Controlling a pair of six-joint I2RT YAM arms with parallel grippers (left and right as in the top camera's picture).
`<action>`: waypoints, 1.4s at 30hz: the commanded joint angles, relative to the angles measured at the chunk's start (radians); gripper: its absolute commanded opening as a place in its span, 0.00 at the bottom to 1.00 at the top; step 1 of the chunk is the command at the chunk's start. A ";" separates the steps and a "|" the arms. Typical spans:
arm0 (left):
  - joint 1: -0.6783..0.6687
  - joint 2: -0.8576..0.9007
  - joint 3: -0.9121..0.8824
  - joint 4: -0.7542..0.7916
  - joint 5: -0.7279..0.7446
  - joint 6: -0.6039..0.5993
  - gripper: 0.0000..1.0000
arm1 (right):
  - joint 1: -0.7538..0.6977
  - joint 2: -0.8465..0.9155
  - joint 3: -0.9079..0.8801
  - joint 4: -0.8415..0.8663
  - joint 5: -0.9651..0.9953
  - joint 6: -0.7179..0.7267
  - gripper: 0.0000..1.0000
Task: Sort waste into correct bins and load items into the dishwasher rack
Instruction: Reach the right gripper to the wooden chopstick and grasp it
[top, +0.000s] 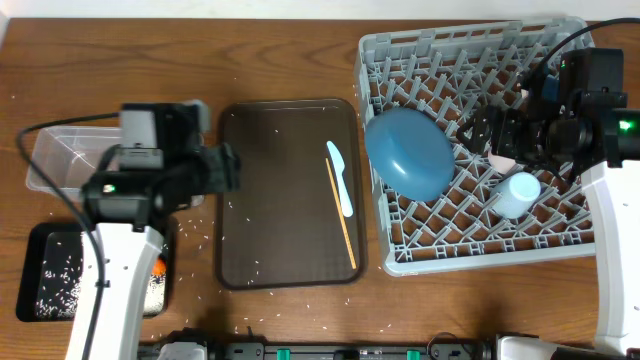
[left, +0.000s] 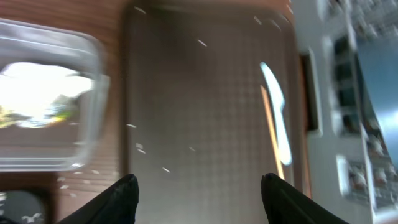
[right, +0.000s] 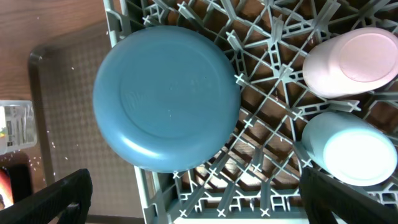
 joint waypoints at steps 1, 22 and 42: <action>-0.076 0.027 -0.002 -0.025 -0.038 0.032 0.63 | 0.016 0.001 -0.002 0.002 -0.020 0.026 0.98; 0.242 -0.185 0.121 -0.222 -0.235 -0.127 0.82 | 0.722 0.272 -0.002 0.244 0.340 0.117 0.70; 0.272 -0.119 0.119 -0.264 -0.246 -0.127 0.98 | 0.789 0.591 -0.002 0.269 0.205 0.254 0.48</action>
